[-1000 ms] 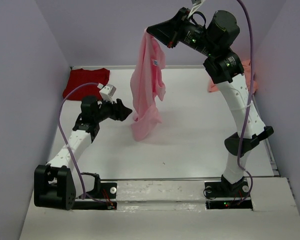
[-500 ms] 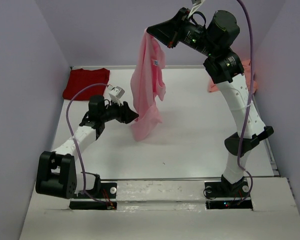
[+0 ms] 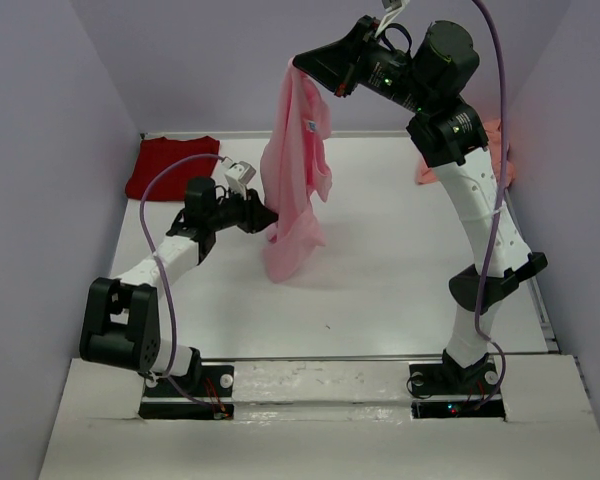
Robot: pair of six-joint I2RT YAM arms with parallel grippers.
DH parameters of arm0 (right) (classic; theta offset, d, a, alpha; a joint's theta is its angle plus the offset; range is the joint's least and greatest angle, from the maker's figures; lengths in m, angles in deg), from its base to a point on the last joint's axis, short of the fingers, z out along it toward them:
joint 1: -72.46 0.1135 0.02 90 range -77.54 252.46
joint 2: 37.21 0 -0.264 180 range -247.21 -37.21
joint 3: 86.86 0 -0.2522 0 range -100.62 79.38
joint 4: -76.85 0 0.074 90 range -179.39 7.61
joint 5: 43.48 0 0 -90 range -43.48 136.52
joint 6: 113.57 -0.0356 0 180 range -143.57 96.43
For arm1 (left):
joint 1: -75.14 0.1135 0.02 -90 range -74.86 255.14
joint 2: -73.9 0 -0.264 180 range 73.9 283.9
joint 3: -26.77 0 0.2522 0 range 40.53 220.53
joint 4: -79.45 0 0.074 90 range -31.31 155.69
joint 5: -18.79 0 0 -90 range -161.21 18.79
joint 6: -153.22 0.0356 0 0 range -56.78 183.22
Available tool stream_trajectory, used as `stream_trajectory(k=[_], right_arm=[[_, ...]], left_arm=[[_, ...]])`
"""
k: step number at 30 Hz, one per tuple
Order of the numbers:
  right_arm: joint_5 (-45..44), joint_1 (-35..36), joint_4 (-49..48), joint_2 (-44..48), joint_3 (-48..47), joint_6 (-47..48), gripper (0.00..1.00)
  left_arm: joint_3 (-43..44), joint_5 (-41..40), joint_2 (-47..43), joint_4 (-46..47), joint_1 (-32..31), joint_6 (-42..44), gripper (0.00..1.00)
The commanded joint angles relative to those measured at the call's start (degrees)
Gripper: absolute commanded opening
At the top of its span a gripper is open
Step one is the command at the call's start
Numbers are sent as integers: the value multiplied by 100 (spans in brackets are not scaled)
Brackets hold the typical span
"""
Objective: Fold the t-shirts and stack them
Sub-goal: Flatten the tshirt out
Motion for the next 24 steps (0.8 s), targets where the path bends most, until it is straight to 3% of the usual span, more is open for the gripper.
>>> stream_trajectory(k=[1,2,3,6,13,19,24], right_arm=[[89,-46,-132,195,-88,-32,0],[89,-46,-132,195,-71,-32,0],[98,-46,-123,204,-71,-32,0],[98,-46,-106,213,-62,-32,0],[-16,-221,25,239,-158,-49,0],[-595,-564,474,432,-89,372,0],[-1122,-1012,816,1010,982,644,0]], left_arm=[[339,145,43,339,-38,70,21],[357,145,70,348,-47,53,21],[383,189,131,348,-56,44,10],[480,259,228,339,-74,-61,0],[743,-293,70,-422,-82,52,0],[1164,-1874,-342,-1760,-82,580,0],[1594,-3246,-676,-2375,-82,791,0]])
